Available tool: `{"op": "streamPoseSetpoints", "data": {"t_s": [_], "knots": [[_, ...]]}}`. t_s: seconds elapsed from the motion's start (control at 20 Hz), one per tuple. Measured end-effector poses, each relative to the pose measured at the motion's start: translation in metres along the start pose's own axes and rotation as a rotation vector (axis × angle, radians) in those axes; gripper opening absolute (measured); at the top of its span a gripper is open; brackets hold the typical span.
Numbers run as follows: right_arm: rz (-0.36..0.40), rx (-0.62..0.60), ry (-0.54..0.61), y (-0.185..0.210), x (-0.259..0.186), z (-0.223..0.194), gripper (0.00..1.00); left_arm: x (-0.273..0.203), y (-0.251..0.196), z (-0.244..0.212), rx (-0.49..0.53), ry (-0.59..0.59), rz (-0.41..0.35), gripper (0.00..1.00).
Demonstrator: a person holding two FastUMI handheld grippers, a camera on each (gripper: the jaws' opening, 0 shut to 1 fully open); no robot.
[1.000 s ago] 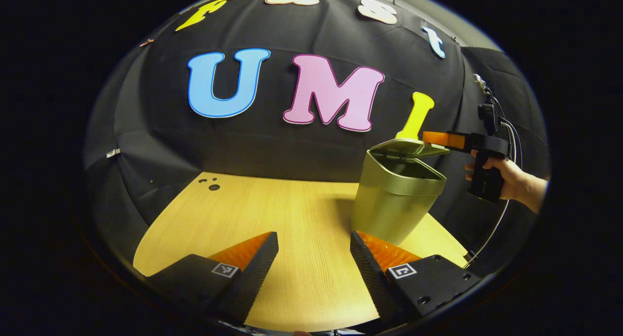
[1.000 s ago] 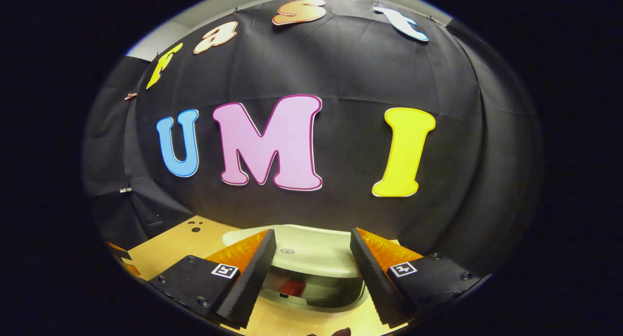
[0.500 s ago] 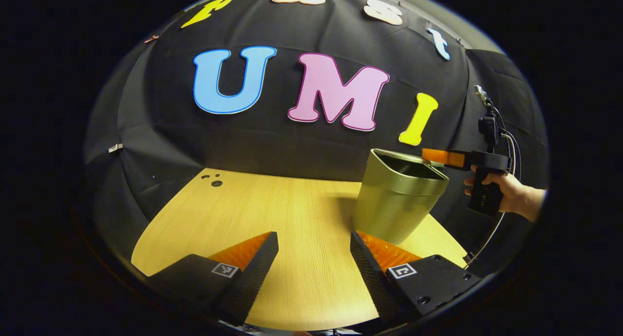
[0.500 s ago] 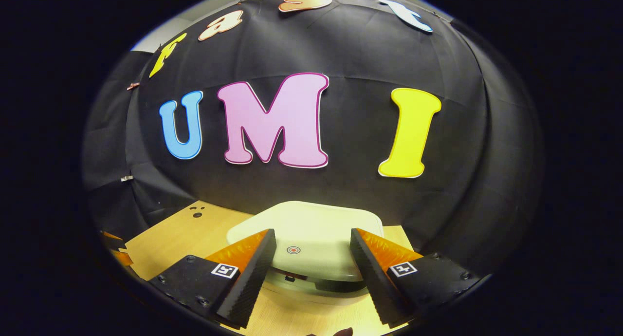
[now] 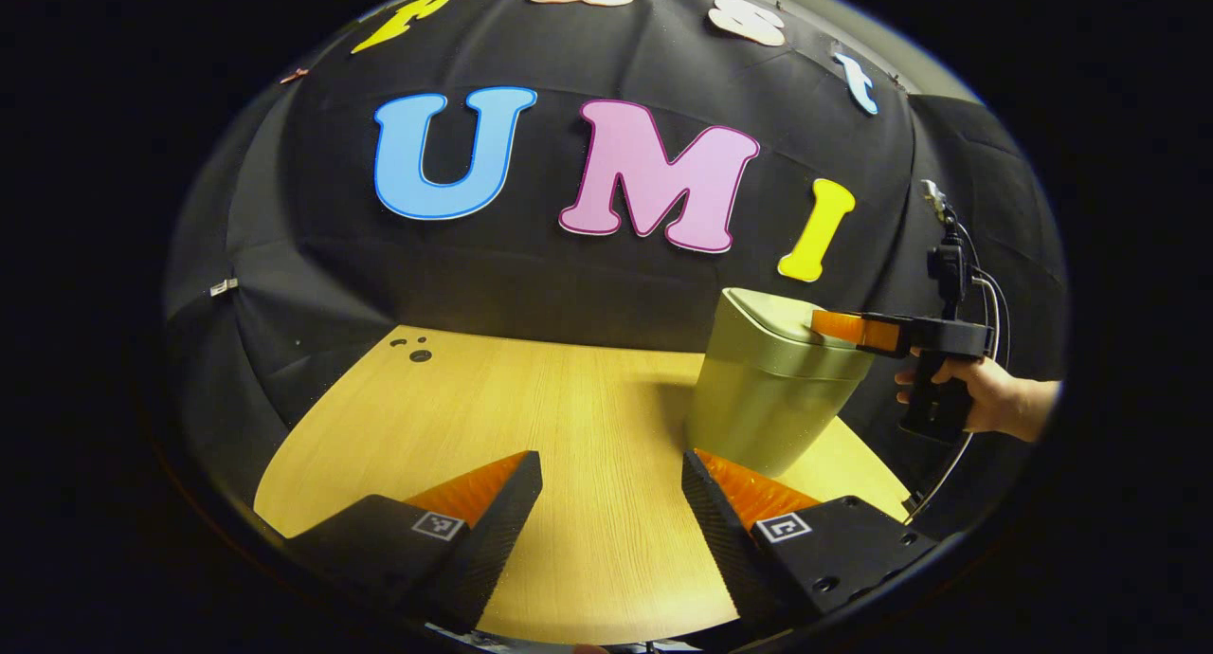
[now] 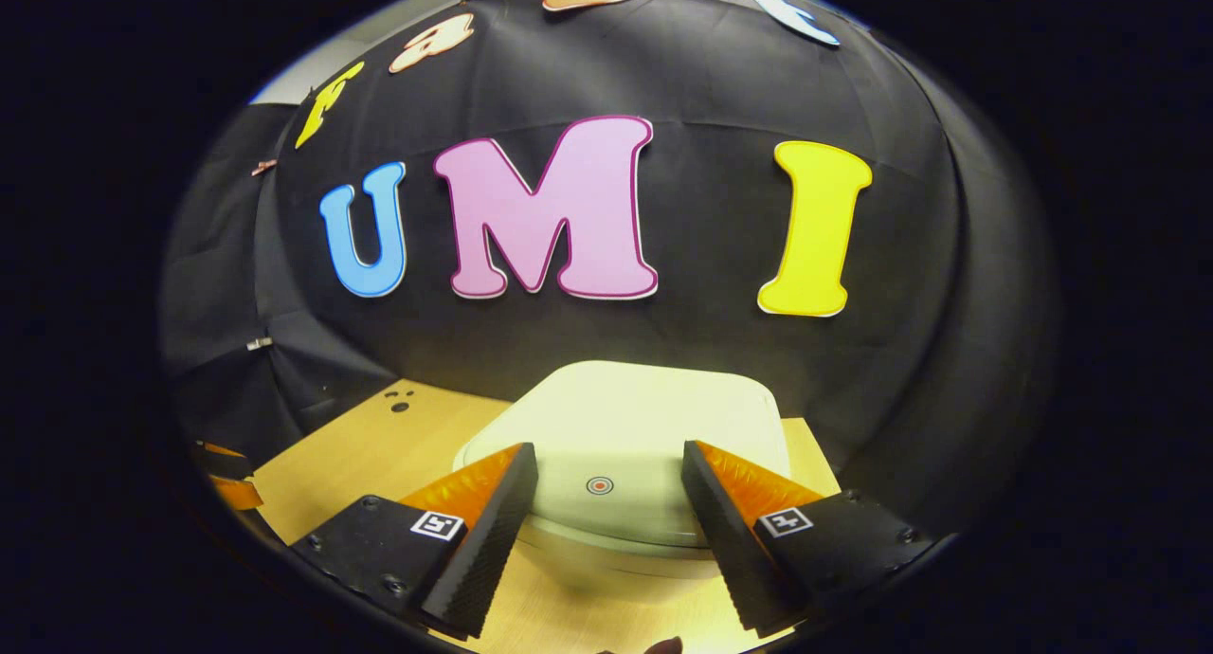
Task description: Press the lid of the desktop garbage bin to open it, pick up the crumpled paper on the desktop and throw it into the bin, then pick up the pop can on the desktop and drop it into the bin, and finally close the garbage bin lid.
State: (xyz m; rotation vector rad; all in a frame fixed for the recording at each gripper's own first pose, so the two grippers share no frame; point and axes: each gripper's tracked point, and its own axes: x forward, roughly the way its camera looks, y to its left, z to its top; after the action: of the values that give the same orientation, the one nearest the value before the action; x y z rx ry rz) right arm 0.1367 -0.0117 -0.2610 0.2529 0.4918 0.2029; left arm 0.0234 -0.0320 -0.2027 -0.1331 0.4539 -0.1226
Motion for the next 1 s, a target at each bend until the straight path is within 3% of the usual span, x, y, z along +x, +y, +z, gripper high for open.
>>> {"op": "streamPoseSetpoints", "data": {"t_s": [0.2,0.85,1.0], "knots": [[0.004,0.023,0.003,-0.001,0.001,-0.003,0.98,0.003,-0.002,-0.001,-0.007,0.004,0.001,0.96],[-0.001,-0.061,-0.009,0.0,0.001,-0.012,0.99,-0.011,-0.008,0.004,-0.017,-0.03,-0.018,0.96],[0.001,-0.007,-0.033,0.0,-0.001,0.003,0.97,-0.023,-0.009,0.006,-0.013,-0.042,-0.033,0.96]]}}
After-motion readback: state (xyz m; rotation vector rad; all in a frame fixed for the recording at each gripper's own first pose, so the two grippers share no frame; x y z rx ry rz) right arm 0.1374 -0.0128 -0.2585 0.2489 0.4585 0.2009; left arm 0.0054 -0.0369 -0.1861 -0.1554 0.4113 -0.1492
